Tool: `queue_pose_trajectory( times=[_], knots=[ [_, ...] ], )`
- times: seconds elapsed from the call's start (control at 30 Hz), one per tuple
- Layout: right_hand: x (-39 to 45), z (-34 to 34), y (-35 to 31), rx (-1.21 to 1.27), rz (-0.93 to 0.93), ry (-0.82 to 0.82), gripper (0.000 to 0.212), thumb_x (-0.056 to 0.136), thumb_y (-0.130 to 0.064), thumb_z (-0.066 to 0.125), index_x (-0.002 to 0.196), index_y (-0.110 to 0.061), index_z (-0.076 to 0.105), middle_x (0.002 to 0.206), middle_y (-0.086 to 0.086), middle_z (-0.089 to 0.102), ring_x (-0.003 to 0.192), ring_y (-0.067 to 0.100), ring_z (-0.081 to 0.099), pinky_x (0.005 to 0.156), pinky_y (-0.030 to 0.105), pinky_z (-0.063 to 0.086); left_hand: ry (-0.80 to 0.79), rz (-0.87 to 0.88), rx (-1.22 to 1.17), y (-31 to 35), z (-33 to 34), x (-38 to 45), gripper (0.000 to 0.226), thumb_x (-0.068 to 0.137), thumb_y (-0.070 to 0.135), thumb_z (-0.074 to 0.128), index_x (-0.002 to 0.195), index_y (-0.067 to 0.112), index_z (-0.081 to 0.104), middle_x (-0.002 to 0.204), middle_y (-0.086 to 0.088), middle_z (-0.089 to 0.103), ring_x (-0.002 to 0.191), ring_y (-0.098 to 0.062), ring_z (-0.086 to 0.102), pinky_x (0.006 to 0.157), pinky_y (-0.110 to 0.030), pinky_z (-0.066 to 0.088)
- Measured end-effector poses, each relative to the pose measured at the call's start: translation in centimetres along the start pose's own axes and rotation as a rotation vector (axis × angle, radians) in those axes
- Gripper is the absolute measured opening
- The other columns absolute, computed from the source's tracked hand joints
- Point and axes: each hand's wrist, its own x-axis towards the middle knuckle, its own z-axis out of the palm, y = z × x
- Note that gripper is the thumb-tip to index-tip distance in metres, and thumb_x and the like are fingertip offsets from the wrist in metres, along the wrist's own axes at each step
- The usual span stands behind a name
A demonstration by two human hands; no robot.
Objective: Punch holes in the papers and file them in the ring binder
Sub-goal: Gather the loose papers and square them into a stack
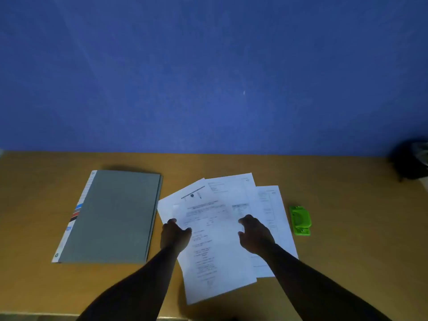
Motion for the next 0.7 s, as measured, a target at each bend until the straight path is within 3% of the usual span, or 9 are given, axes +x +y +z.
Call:
queue_pose_trajectory(
  times=[0.13, 0.5, 0.7],
  knots=[
    [0.1, 1.2, -0.4, 0.030, 0.078, -0.070, 0.049, 0.093, -0.031, 0.058, 0.139, -0.017, 0.046, 0.143, 0.000, 0.045, 0.130, 0.021, 0.048, 0.106, 0.034, 0.043, -0.001, -0.071, -0.046, -0.5, 0.7, -0.5, 0.078, 0.077, 0.033, 0.078, 0.143, 0.011, 0.041, 0.132, -0.011, 0.050, 0.114, -0.030, 0.057, 0.083, -0.040, 0.059],
    [0.4, 3.4, -0.5, -0.065, 0.063, -0.076, 0.051, 0.090, -0.032, 0.063, 0.134, -0.012, 0.049, 0.141, 0.004, 0.041, 0.124, 0.022, 0.051, 0.100, 0.035, 0.049, 0.002, -0.135, -0.074, -0.6, 1.6, -0.5, 0.075, 0.077, 0.029, 0.082, 0.138, 0.013, 0.042, 0.129, -0.013, 0.045, 0.094, -0.024, 0.058, 0.064, -0.030, 0.055],
    [0.4, 4.2, -0.7, -0.209, 0.030, -0.138, 0.057, 0.088, -0.038, 0.063, 0.137, -0.014, 0.046, 0.152, 0.008, 0.023, 0.135, 0.028, 0.037, 0.102, 0.039, 0.047, -0.030, -0.224, -0.265, -0.3, 1.9, 0.1, 0.072, 0.075, 0.024, 0.082, 0.133, 0.011, 0.041, 0.124, -0.012, 0.051, 0.098, -0.025, 0.058, 0.063, -0.029, 0.054]
  ],
)
